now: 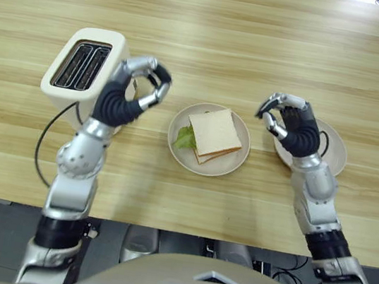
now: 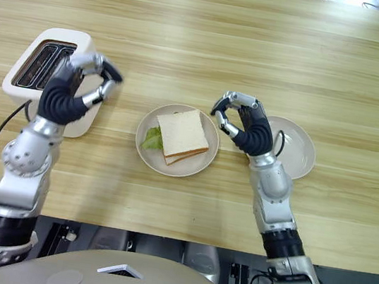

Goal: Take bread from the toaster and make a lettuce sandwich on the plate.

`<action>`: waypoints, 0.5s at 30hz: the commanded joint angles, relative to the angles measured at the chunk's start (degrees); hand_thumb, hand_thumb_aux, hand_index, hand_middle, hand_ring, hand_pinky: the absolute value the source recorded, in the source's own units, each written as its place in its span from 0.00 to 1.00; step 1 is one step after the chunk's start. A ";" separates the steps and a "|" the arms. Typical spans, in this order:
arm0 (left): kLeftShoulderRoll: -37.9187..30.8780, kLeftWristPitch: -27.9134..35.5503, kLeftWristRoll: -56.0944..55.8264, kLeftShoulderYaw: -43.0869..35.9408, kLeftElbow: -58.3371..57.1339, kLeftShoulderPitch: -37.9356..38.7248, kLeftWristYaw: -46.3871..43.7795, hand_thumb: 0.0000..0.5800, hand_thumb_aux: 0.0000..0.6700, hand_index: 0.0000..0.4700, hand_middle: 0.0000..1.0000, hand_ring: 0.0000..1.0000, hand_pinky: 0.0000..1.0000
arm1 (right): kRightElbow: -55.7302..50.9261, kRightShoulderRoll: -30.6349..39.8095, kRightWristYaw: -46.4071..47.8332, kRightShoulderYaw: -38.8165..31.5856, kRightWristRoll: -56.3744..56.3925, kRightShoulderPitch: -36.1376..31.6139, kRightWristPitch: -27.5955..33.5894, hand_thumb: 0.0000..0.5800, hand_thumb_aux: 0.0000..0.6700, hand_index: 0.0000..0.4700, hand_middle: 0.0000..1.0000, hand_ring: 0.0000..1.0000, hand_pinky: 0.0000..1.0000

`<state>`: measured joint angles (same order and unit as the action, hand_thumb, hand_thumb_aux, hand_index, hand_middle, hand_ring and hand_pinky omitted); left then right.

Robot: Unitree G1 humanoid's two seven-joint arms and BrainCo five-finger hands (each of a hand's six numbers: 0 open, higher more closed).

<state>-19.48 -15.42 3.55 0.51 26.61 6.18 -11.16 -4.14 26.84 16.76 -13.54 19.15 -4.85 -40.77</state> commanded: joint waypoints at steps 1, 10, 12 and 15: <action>-4.31 -1.03 0.69 -4.04 2.77 6.29 -7.08 1.00 1.00 0.98 1.00 1.00 1.00 | 1.66 3.16 7.34 -2.08 -5.90 5.89 1.57 1.00 1.00 0.98 1.00 1.00 1.00; -13.81 -7.80 29.95 -16.65 -14.62 9.42 -6.62 1.00 1.00 0.98 1.00 1.00 1.00 | -5.93 6.22 10.03 -5.29 -30.26 9.80 -3.99 1.00 1.00 0.98 1.00 1.00 1.00; -14.63 -8.07 36.87 -18.06 -18.22 7.28 -3.05 1.00 1.00 0.98 1.00 1.00 1.00 | -9.00 5.64 7.89 -5.55 -35.53 8.50 -5.11 1.00 1.00 0.98 1.00 1.00 1.00; -14.65 -8.24 43.63 -20.73 -23.24 3.61 0.23 1.00 1.00 0.98 1.00 1.00 1.00 | -12.44 5.52 3.75 -6.32 -44.46 5.77 -4.89 1.00 1.00 0.98 1.00 1.00 1.00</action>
<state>-33.47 -23.50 42.54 -18.47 6.19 11.12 -12.96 -14.74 32.30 22.98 -19.47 -19.94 2.27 -45.57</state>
